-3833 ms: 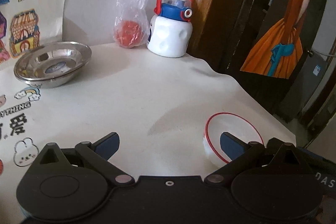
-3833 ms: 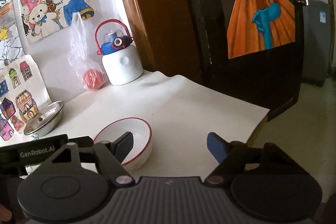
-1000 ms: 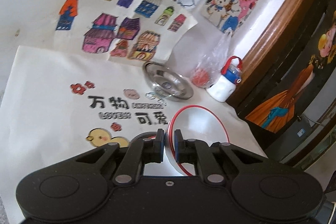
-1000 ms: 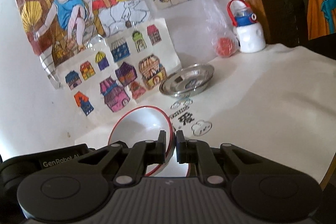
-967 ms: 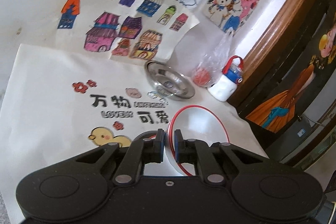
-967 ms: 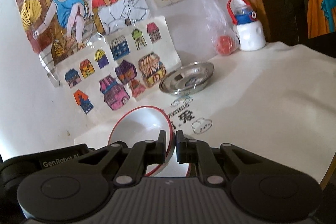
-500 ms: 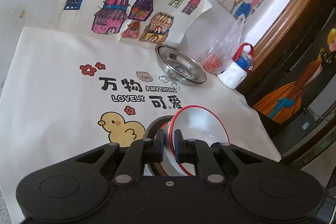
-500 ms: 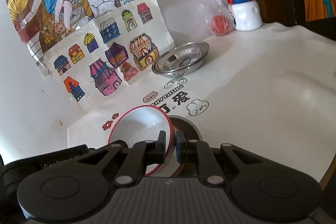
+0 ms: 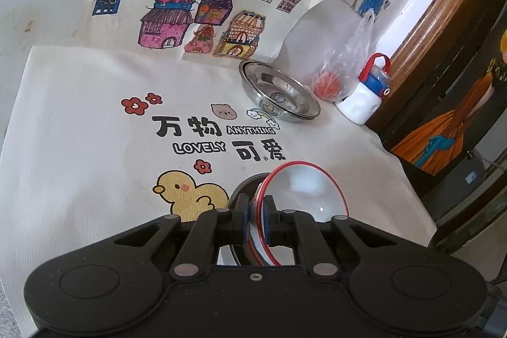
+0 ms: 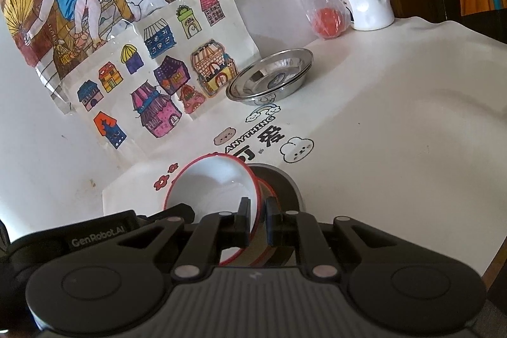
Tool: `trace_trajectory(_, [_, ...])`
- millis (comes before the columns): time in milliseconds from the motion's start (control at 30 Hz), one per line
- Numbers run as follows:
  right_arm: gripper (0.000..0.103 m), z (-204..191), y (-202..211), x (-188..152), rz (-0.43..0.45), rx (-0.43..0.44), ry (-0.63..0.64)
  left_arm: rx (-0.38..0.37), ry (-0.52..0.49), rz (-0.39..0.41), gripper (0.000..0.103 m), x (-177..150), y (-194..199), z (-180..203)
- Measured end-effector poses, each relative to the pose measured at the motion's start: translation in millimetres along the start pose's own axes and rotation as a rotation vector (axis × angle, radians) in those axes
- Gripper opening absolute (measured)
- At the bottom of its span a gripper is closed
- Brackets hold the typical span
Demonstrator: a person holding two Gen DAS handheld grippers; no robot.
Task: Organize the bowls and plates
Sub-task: 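Lower the white bowl into the stacked bowls with both grippers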
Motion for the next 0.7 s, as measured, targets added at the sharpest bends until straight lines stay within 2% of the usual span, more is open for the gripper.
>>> trace_trajectory(267, [0.015, 0.1, 0.4, -1.6, -0.015, 0.003, 0.001, -0.002, -0.022, -0.072, 0.009, 2.2, -6.6, 1.6])
trace_trajectory(433, [0.021, -2.0, 2.7, -2.0, -0.016, 0.007, 0.009, -0.021, -0.003, -0.120, 0.009, 4.6, -9.1, -0.5])
trace_trajectory(700, [0.020, -0.9, 2.0, -1.3, -0.009, 0.001, 0.021, -0.004, -0.054, -0.109, 0.009, 4.2, -10.5, 4.2])
Point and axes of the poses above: each gripper's, at about its wrist camera, not at the fingertips, and y roughly against the way its jaws point, z to its right, x to its top, the point moved 10 cm from there along -y, roughly the way its jaws point, and after that the axes turned 2 degrees about -y, right-handed, at the moved point
